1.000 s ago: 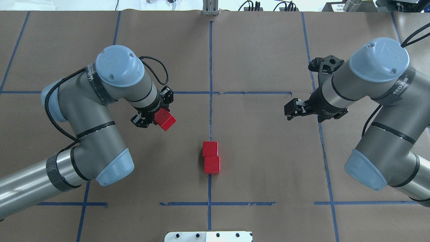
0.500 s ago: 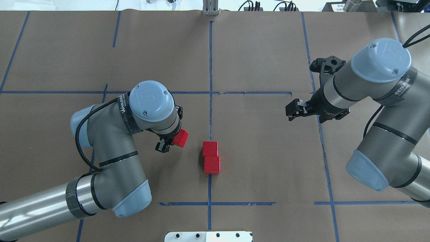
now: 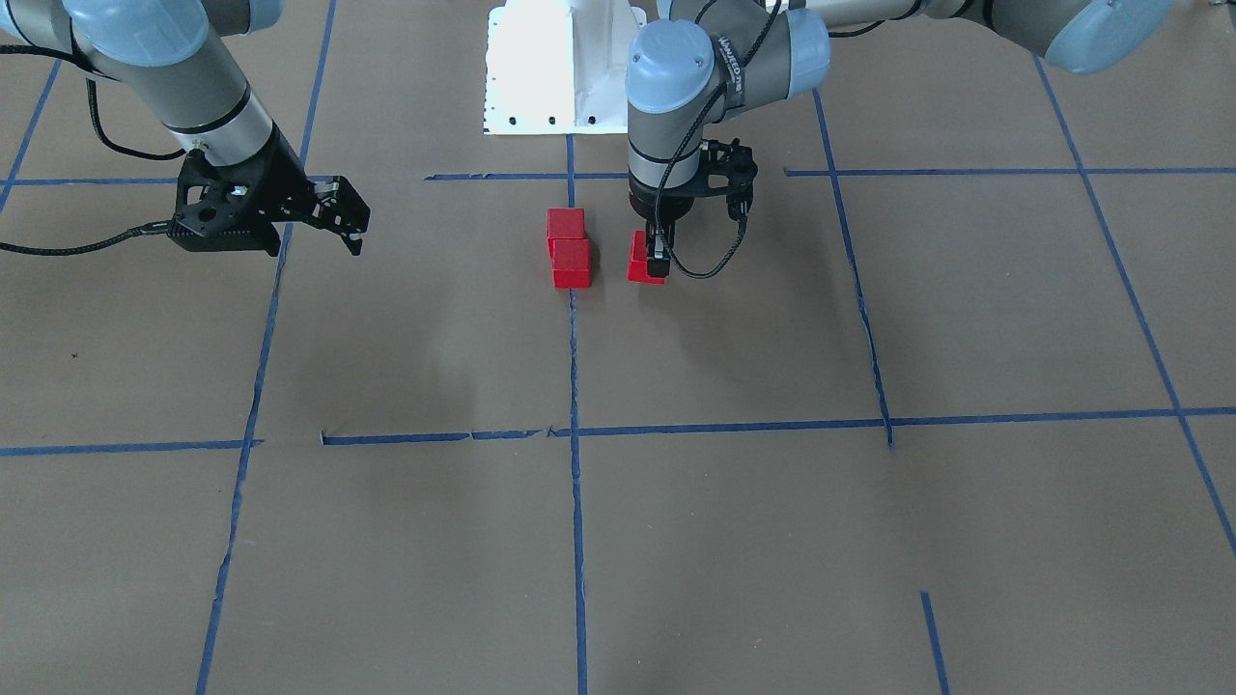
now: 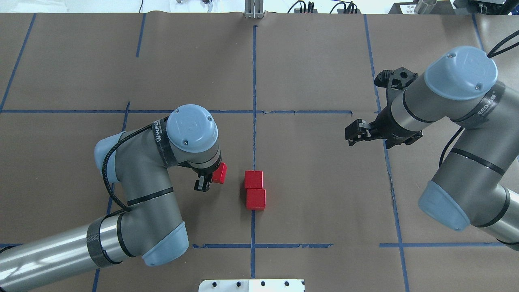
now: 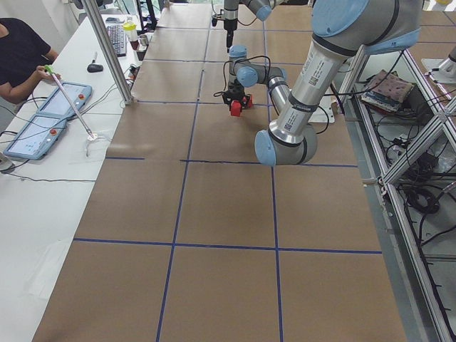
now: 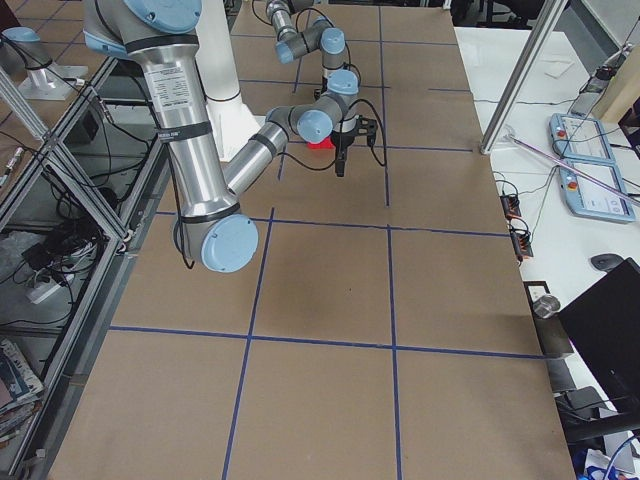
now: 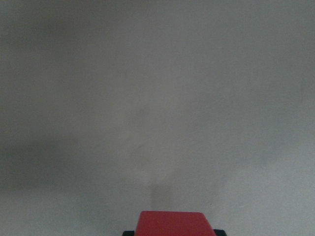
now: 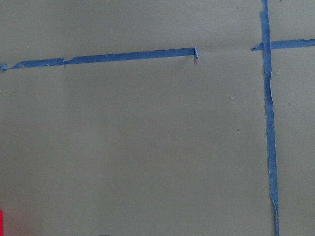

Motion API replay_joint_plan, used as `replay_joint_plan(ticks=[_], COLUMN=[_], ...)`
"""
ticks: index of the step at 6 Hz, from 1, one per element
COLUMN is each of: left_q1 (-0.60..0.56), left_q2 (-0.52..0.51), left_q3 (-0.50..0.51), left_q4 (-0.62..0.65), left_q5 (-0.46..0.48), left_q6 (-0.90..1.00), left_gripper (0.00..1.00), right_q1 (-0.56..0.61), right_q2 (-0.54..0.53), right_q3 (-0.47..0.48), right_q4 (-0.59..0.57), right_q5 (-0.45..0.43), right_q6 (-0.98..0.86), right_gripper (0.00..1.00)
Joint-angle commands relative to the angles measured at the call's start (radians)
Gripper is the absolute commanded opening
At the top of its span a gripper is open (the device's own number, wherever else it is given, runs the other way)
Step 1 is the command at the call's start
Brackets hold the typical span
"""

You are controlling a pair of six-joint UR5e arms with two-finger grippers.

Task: Form red blocks into L shape at center
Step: 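Carry the cube with the left gripper beside the two-cube column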

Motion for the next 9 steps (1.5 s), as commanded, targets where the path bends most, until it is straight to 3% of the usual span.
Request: replay_joint_plan(ticks=[1,4,9], left_q1=[0.001,0.006,0.026], left_q2=[-0.035,-0.064,-0.095], left_q3=[0.044,0.09,0.109], left_q4=[-0.002,-0.003,-0.006], left_q5=[-0.016,-0.013,-0.011], left_q6=[-0.116,-0.213,-0.215], left_gripper=[0.0,0.0,0.0], right_q1=[0.0,0.0,0.0], right_q2=[0.0,0.0,0.0], right_q3=[0.0,0.002,0.002], right_q4=[0.0,-0.001,0.0], right_q5=[-0.001,0.0,-0.001], right_q6=[0.002,0.002,0.003], right_gripper=[1.0,1.0,1.0])
